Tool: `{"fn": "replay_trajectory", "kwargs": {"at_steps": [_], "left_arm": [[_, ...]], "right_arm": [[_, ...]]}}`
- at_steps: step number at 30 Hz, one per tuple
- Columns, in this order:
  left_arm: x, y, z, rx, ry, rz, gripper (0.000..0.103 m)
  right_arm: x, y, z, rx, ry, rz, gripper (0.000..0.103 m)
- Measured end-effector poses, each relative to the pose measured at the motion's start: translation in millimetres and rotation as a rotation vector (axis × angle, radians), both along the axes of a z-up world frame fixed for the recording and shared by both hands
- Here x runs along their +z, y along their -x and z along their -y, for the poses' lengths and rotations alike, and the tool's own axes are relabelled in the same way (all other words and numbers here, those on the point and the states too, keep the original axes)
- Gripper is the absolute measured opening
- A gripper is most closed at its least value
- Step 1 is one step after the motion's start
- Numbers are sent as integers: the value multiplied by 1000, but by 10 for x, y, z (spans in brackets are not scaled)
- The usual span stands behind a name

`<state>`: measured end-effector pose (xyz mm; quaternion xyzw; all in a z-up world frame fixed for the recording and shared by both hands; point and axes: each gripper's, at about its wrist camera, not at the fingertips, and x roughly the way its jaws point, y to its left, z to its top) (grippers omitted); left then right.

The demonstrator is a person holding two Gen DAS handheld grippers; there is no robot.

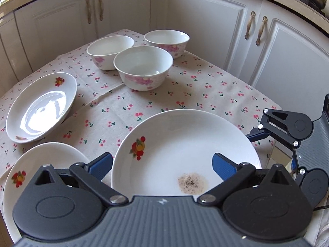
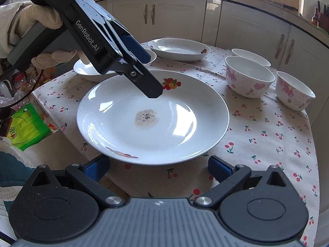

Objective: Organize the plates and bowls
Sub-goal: 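Close the left tool on the rim of the stained white plate, then lift and tilt the stained plate with the left tool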

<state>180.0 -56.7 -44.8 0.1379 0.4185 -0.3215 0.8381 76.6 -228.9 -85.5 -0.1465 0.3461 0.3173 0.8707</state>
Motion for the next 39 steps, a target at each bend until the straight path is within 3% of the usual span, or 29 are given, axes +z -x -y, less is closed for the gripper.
{"fn": "replay_trajectory", "kwargs": {"at_steps": [10,15,22,39], "left_arm": [[-54,-227,50,-52,-34,-62,100],[-71,-295,70,-79,-46,-83,98],[-149,-390,58,-90,-62,-131,89],[-172,-579,157,-156,-126,-273,88]], "right_arm": [[-24,51,-80,35,65,25,103],[24,31,-34,34,-22,-19,103],[32,3,-67,20,-28,-18,103],[53,-6,-99,-4,-16,-14,103]]}}
